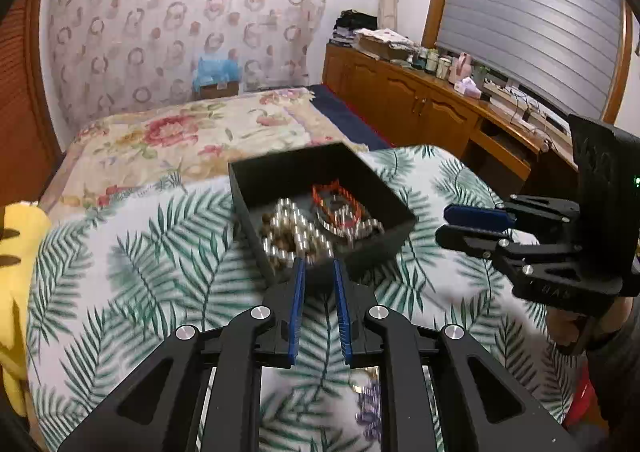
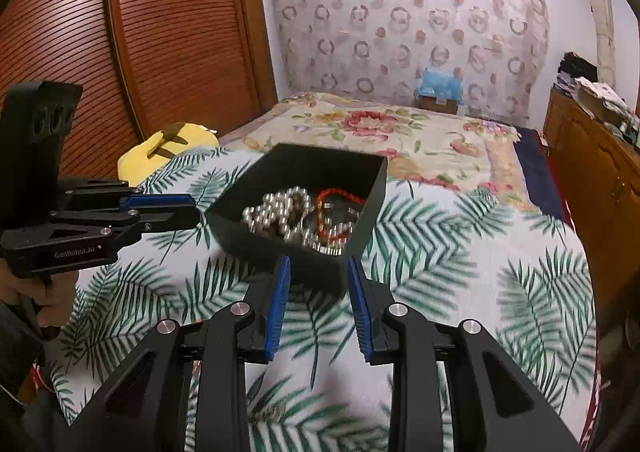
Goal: Organize jewelry
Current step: 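Open both tools inside the black box to drop the necklace and bracelet, then grasp the purple crystal brooch with the left tool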
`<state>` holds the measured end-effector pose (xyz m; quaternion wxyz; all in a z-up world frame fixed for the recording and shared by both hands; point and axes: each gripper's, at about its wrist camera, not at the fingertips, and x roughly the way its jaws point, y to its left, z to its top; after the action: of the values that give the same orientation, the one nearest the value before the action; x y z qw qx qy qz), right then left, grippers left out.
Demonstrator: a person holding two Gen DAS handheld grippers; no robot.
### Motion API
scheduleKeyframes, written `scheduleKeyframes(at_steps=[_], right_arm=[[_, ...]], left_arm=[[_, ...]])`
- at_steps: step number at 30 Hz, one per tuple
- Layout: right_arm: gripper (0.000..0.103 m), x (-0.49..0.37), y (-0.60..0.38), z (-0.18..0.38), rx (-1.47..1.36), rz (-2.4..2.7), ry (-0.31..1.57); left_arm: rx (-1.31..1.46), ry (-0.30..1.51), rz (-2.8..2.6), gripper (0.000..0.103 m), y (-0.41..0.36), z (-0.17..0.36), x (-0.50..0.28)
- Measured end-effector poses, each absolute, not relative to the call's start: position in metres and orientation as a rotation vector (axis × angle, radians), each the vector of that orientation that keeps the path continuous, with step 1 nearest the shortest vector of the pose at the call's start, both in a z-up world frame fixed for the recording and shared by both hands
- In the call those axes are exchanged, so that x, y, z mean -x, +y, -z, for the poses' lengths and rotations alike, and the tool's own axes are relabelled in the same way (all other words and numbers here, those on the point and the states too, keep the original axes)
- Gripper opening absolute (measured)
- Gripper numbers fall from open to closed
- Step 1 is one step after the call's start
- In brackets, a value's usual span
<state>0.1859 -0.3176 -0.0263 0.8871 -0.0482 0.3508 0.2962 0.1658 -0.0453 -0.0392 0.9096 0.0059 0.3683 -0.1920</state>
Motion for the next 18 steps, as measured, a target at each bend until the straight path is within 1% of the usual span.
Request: scheduleKeyframes(at_steps=[6, 7, 8, 9, 10, 13, 16, 18], right_arm=[[0.032, -0.158, -0.324, 0.040, 0.086, -0.588, 0.759], [0.032, -0.152, -0.325, 0.043, 0.085, -0.581, 0.766], [0.032, -0.148, -0.327, 0.045, 0.082, -0.576, 0.771], [0.032, -0.142, -0.329, 0.047, 0.076, -0.568, 0.777], [0.032, -0.139, -0.331, 0.048, 0.071, -0.564, 0.780], [0.040, -0.122, -0.337, 0.051, 0.068, -0.549, 0.782], [0.041, -0.108, -0.340, 0.057, 0.071, -0.538, 0.791], [0.041, -0.098, -0.343, 0.061, 0.066, -0.537, 0.797]], left_arm=[[-0.011, 0.783, 0.400, 0.015, -0.045, 0.055, -0.144], [-0.013, 0.785, 0.402, 0.017, -0.045, 0.058, -0.140], [-0.014, 0.784, 0.404, 0.024, -0.045, 0.060, -0.137], [-0.014, 0.782, 0.405, 0.028, -0.046, 0.061, -0.134], [-0.015, 0.783, 0.405, 0.028, -0.047, 0.063, -0.131], [-0.007, 0.794, 0.405, 0.028, -0.048, 0.067, -0.125], [-0.009, 0.801, 0.405, 0.029, -0.052, 0.070, -0.117], [-0.009, 0.805, 0.408, 0.032, -0.054, 0.072, -0.112]])
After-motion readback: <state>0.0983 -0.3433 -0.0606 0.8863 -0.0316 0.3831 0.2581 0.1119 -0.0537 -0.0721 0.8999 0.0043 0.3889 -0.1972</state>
